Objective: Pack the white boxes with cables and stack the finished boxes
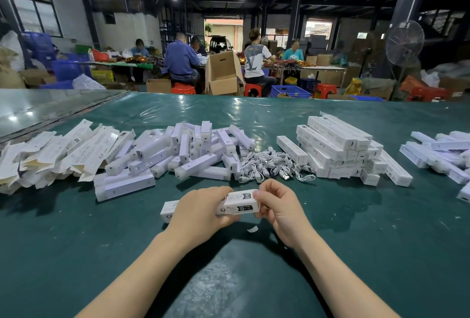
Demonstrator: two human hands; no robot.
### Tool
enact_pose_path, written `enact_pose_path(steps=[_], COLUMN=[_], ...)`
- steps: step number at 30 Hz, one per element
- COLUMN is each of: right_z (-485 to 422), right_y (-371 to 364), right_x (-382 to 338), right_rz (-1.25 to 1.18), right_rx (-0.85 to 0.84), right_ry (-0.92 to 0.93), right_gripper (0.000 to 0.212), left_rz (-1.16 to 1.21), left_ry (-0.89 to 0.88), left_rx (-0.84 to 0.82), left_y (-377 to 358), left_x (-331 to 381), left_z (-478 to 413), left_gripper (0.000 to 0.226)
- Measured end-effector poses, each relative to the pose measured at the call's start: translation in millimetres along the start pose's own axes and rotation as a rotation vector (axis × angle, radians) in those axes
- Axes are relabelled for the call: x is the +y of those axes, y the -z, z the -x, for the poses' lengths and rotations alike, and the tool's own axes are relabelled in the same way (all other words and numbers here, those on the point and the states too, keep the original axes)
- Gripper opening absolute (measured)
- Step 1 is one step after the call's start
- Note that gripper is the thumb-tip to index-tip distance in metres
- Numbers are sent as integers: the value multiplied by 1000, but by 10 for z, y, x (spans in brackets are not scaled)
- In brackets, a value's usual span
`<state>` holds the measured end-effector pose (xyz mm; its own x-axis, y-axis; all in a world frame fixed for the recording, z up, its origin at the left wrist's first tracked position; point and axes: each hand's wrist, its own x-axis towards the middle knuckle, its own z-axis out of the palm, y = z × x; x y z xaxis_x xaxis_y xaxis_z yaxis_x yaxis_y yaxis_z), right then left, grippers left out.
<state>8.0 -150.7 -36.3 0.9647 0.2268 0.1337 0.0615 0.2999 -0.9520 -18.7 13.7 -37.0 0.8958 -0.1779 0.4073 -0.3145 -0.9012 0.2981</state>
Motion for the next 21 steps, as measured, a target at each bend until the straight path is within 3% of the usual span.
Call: enact_pose_path(steps=[11,17,21], right_z=[-24,30,115], right_y=[-14,-89,-192], right_x=[19,2,-74], right_rz=[-93,329,420], right_rx=[39,104,85], right_ry=[4,234,429], right_gripper=[32,24,25], left_rz=[32,58,170], left_ry=[22,36,128], left_rx=[29,108,284], left_y=[10,-10,68], left_x=[3,34,36], left_z=[-2,-4,-26], left_gripper=[34,36,34])
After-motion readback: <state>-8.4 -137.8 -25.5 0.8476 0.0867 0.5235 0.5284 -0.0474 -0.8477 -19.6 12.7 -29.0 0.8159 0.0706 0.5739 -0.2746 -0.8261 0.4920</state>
